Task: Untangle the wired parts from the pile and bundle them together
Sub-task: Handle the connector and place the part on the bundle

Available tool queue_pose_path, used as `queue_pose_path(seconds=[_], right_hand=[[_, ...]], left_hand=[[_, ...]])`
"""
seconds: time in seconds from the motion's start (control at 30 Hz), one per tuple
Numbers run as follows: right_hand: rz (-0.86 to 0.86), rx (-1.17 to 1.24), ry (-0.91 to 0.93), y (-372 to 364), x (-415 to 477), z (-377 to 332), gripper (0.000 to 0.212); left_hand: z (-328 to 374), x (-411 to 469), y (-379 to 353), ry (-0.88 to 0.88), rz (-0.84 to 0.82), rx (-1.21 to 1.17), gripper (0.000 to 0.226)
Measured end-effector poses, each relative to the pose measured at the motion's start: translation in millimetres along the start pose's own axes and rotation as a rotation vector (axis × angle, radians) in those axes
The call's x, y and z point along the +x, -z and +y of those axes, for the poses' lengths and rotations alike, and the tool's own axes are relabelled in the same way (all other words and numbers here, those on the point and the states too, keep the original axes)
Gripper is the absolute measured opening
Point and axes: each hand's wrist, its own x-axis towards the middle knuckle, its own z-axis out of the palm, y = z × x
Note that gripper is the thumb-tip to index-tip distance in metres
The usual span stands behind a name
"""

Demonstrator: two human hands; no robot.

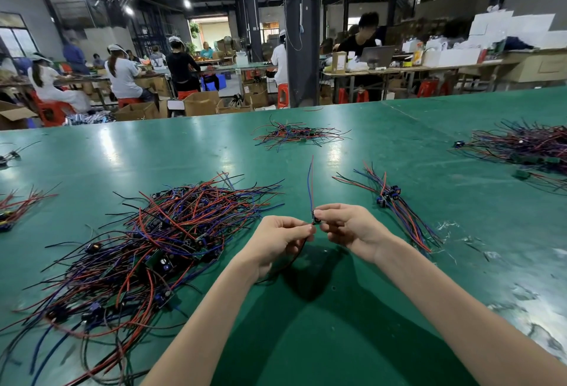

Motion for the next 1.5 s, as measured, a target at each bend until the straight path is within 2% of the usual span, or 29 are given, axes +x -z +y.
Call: queue_pose_path(seconds=[0.17,0.3,0.4,0.47,0.57,0.63,0.73,0.9,1.1,1.23,1.37,1.5], right_hand=[[0.055,0.112,0.026,-3,4,5,0.013],[0.083,0.132,0.079,-5,4,6,0.014],[0.099,0.134,0.111,-5,4,6,0.014],[0.113,0.118,0.124,-5,4,7,0.014],[0.121,0.137,0.109,-5,4,7,0.013],[0.106,0.187,0.080,-5,4,6,0.012],[0.083,0.214,0.061,-6,4,5,0.011],[0.056,0.120,0.080,-8,1,4,0.012],[0.041,0.042,0.108,-8,-2,5,0.011],[-0.023,0.110,0.120,-15,-5,8,0.013],[-0.106,-0.041,0.084,-24,-11,16,0.006],[-0.089,-0.079,0.137,-27,-14,19,0.010]], left_hand=[[-1,-1,-3,-0.017,0.040,-0.031,0.012],[-4,0,-6,-0.104,0.099,0.018,0.014],[-7,2,-9,-0.197,0.172,0.130,0.016],[-9,3,-10,-0.283,0.227,0.286,0.019],[-11,2,-12,-0.359,0.235,0.405,0.020],[-10,2,-13,-0.321,0.210,0.345,0.019],[-7,0,-14,-0.188,0.135,0.112,0.018],[-4,-3,-12,-0.066,0.052,-0.138,0.016],[-4,-3,-9,-0.049,0.054,-0.147,0.011],[-2,-1,-9,-0.094,0.142,-0.153,0.014],[2,1,-4,-0.091,0.238,-0.272,0.009],[0,2,-1,-0.079,0.268,-0.241,0.013]])
